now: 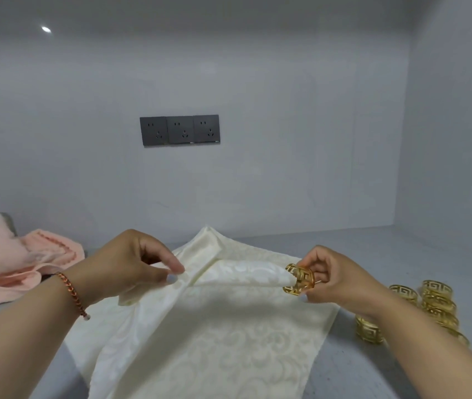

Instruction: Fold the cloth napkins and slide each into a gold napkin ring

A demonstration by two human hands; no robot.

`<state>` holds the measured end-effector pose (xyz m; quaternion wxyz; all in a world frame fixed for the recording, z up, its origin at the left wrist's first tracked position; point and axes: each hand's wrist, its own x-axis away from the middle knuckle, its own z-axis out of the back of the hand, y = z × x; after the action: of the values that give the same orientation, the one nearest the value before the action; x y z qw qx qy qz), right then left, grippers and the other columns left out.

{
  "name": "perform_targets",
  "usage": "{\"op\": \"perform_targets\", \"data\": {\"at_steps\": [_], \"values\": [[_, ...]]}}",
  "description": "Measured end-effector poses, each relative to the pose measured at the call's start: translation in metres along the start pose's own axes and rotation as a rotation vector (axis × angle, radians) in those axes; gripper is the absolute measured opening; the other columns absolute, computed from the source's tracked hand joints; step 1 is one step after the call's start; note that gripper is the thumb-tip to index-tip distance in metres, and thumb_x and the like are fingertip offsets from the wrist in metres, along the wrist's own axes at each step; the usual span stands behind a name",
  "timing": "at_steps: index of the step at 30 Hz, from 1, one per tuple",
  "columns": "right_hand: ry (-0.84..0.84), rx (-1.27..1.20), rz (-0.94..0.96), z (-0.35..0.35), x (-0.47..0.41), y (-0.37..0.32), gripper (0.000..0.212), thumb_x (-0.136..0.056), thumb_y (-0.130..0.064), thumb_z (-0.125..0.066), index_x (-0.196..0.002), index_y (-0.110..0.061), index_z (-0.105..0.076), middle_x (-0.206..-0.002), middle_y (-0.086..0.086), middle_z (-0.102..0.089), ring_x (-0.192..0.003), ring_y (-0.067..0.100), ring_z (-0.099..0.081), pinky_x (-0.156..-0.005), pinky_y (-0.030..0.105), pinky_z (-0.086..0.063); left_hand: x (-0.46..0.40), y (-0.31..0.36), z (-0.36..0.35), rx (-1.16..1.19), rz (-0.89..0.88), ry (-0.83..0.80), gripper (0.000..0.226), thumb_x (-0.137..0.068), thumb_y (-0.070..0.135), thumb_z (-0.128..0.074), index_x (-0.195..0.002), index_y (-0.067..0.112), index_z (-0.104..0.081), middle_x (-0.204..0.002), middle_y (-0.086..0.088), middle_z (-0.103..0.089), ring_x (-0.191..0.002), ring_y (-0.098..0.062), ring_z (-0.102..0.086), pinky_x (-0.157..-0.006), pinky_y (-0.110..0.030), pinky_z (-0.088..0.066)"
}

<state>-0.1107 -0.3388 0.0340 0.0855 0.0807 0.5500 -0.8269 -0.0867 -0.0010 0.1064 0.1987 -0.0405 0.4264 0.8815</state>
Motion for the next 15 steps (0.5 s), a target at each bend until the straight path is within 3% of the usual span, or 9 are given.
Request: {"op": "perform_targets", "data": {"at_steps": [5,9,12,15], "values": [[-0.067,0.075,-0.001,-0.001,0.002,-0.009,0.046,-0.063,0.006,-0.083,-0.098,-0.007,-0.057,-0.081,0.007,-0.071,-0.069,0.012,-0.063,-0.067,0.024,-0.052,0.004,0.001,0.001,-0.067,-0.02,-0.022,0.021,-0.071,0.006,-0.083,-0.068,0.026,-0.079,-0.066,-0.003,-0.072,-0.059,-0.011,-0.058,-0.058,-0.019,-0.046],[-0.105,0.2,0.002,-0.007,0.003,-0.022,0.043,-0.066,0.003,-0.082,-0.098,-0.009,-0.056,-0.062,-0.012,-0.064,-0.053,-0.001,-0.055,-0.056,0.014,-0.044,0.008,0.002,-0.003,-0.067,-0.039,-0.061,0.024,-0.072,0.003,-0.081,-0.068,0.027,-0.079,-0.077,-0.003,-0.076,-0.074,-0.016,-0.07,-0.068,-0.023,-0.052],[-0.1,0.366,0.032,-0.015,0.0,-0.032,0.044,-0.064,-0.008,-0.085,-0.096,-0.018,-0.057,-0.077,-0.01,-0.069,-0.06,0.0,-0.061,-0.058,0.018,-0.049,0.009,0.001,-0.006,-0.075,-0.047,-0.081,0.024,-0.073,0.005,-0.081,-0.068,0.028,-0.079,-0.078,-0.002,-0.076,-0.08,-0.021,-0.072,-0.073,-0.028,-0.054],[-0.076,0.506,0.062,-0.019,-0.005,-0.034,0.045,-0.062,-0.017,-0.086,-0.092,-0.028,-0.054,-0.094,-0.007,-0.069,-0.081,0.008,-0.066,-0.073,0.03,-0.057,0.01,0.001,-0.007,-0.076,-0.056,-0.1,0.022,-0.074,0.007,-0.081,-0.071,0.029,-0.079,-0.079,-0.002,-0.076,-0.086,-0.027,-0.072,-0.079,-0.037,-0.056]]}}
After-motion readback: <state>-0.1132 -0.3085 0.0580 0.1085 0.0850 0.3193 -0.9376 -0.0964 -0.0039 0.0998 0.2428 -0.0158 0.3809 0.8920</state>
